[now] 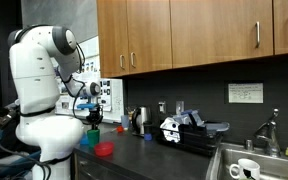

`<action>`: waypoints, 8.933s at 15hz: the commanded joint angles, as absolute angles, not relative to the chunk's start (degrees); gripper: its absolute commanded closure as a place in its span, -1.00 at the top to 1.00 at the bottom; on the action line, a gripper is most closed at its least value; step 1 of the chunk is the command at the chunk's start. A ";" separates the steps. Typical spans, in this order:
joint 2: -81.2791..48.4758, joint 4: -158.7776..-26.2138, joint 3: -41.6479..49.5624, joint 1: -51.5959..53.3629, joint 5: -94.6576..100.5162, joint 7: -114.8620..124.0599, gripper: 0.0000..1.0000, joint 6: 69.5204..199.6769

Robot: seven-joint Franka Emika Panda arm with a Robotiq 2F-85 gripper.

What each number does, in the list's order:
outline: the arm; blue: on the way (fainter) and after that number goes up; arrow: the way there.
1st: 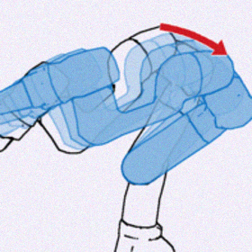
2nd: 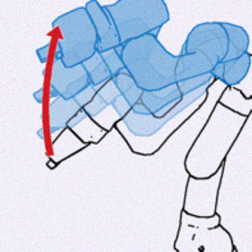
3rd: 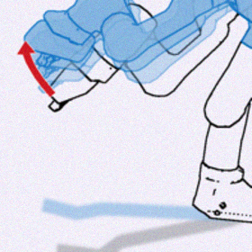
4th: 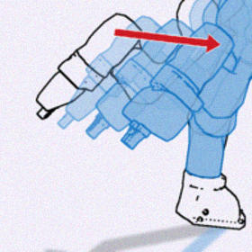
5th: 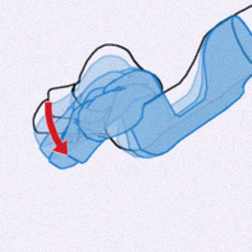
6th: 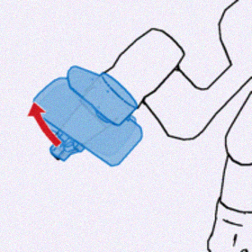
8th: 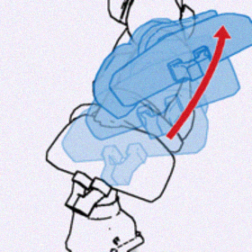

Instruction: Move the green cup to the right

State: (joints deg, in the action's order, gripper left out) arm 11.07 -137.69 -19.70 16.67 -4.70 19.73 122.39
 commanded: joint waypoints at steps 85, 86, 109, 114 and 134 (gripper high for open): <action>24.72 -142.80 -15.87 12.20 -4.31 22.54 0.57 106.44; 25.37 -143.32 -15.73 12.11 -4.45 22.41 0.57 106.26; 40.36 -152.09 -11.44 4.54 -5.00 25.52 0.57 102.88; 40.99 -153.85 -11.79 2.51 -5.03 27.93 0.57 105.95; 35.38 -159.09 -10.76 -2.65 -5.32 35.81 0.57 120.67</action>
State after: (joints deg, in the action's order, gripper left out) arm 37.14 -159.17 -11.43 -2.20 -4.42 35.03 118.99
